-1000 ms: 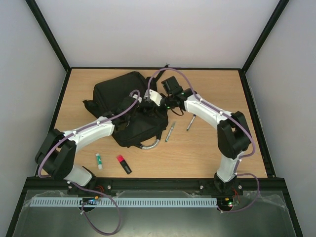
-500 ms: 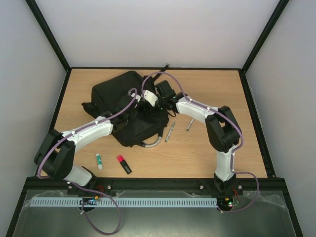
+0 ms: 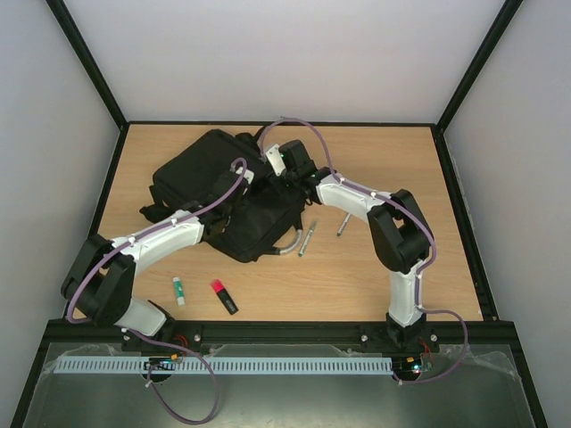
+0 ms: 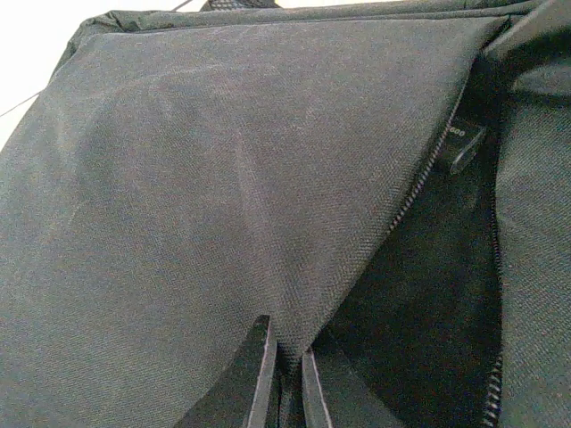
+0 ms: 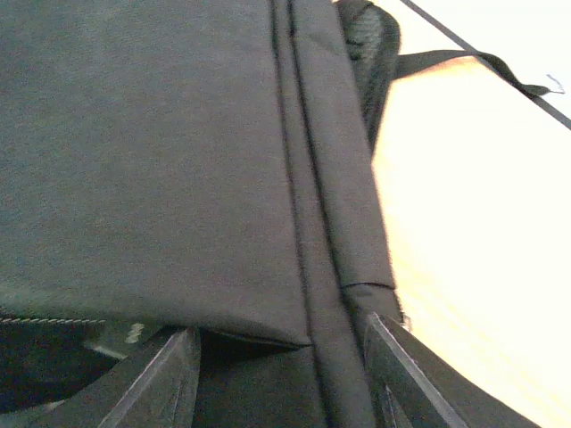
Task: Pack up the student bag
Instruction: Adjust the student bag at the center of the board.
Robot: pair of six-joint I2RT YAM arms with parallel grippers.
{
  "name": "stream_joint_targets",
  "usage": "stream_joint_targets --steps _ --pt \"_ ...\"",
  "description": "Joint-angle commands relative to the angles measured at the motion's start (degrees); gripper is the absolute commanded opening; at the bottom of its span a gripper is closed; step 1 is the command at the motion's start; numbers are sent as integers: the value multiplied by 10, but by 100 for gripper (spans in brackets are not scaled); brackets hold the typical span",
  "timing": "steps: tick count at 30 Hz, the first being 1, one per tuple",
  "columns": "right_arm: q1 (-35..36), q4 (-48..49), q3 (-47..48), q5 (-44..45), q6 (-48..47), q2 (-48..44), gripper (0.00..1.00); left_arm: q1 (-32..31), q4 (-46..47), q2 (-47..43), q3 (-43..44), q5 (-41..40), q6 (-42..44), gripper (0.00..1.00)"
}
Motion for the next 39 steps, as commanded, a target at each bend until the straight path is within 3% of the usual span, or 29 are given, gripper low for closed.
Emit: stream_joint_targets --steps 1,5,9,15,23,31,34,39 --pt "-10 9 29 70 42 5 50 -1 15 -26 -1 8 -6 2" --pt "-18 -26 46 56 50 10 51 0 15 -29 -1 9 -6 2" --pt "-31 -131 104 -5 63 41 53 -1 15 -31 -2 11 -4 2" --pt "-70 -223 119 -110 99 54 49 0 17 -29 -1 16 -1 2" --pt "-89 -283 86 -216 103 37 33 -1 28 -16 1 41 5 2" --pt "-90 -309 12 -281 98 -3 31 -16 16 34 45 49 13 2" --pt "-106 -314 0 -272 94 -34 34 -17 -4 44 62 29 14 2" --pt "-157 -343 -9 -278 73 -101 51 -17 3 30 42 27 10 2"
